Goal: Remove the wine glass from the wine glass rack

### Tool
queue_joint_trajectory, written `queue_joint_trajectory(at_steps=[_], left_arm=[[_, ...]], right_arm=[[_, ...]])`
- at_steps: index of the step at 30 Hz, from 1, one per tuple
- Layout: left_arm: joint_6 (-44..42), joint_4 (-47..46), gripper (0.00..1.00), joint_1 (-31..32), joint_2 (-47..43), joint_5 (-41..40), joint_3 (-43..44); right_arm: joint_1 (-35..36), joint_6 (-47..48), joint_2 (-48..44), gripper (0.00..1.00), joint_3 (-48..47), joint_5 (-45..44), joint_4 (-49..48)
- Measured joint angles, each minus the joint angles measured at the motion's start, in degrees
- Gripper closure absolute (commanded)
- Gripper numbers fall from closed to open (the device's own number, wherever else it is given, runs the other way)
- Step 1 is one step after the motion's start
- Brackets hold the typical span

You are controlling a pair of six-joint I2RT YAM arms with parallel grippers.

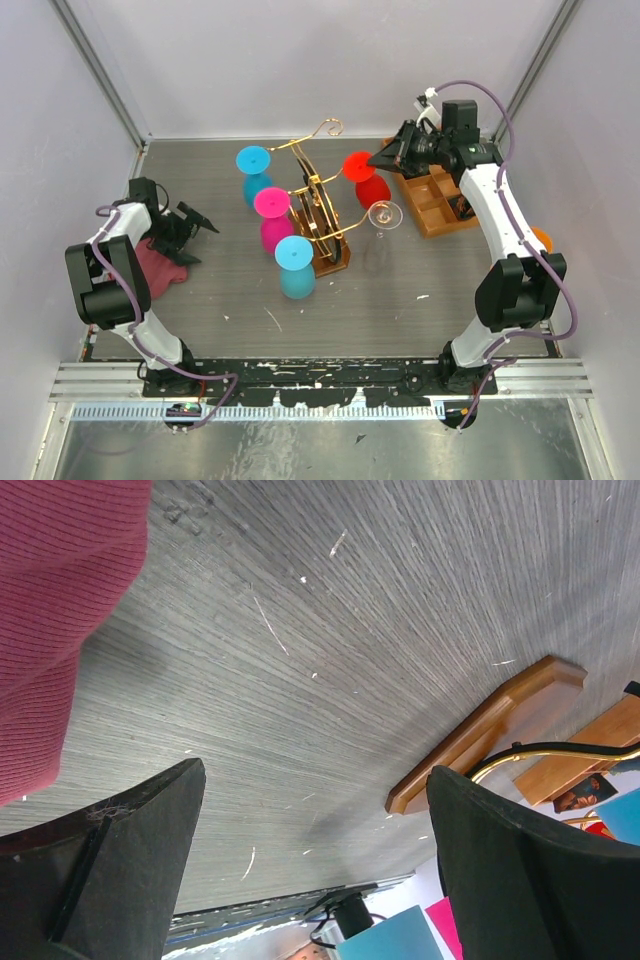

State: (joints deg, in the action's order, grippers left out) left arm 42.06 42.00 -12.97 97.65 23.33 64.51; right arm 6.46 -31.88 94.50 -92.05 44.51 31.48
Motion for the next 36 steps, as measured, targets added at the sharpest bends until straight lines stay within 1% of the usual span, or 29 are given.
queue_joint_trajectory(at_steps=[5,8,12,15,18,21,25,27,29,32,36], left_arm=[[-0.02,0.24,0.01,0.0,-0.44,-0.07,0.0],[-0.09,2.03,0.01,0.0,-1.99,-1.57,1.11],[0.13,4.17,0.05,0.0,-6.49,-4.79,6.8],[1.9,2.49,0.06,0.68,-12.9,-7.1,11.54],[3.56,0.26,0.08,4.28,-18.84,-10.19,14.67],[3.85,0.17,0.1,10.36,-20.06,-11.34,21.62],[3.45,2.49,0.11,17.73,-13.07,-9.6,35.67],[3.23,4.55,0.11,20.52,-9.07,-8.74,40.54],[2.97,7.61,0.12,23.34,-4.68,-8.57,45.46],[2.05,13.84,0.12,27.98,2.97,-8.41,55.21],[-0.04,22.77,0.12,33.75,13.51,-9.16,71.1]], right_arm=[[-0.44,0.04,-0.48,0.99,-0.2,-0.72,-0.11],[-1.09,-0.26,-0.61,0.99,-0.2,-0.5,-0.22],[-1.99,-1.6,-0.83,0.99,-0.17,0.2,-0.66],[-2.36,-2.95,-1.16,0.99,0.02,0.37,-1.6],[-2.86,-4.02,-1.84,0.99,0.57,0.39,-2.32],[-4.13,-5.42,-3.48,0.99,2.49,0.46,-3.63],[-7.32,-7.87,-6.47,0.99,5.6,0.63,-5.77],[-8.72,-9.07,-7.65,0.99,6.54,0.87,-7.1],[-9.33,-10.05,-7.93,0.99,6.56,1.53,-8.63],[-9.38,-10.97,-7.98,0.99,6.8,1.88,-10.93],[-8.55,-11.72,-7.87,0.99,7.43,1.97,-12.85]])
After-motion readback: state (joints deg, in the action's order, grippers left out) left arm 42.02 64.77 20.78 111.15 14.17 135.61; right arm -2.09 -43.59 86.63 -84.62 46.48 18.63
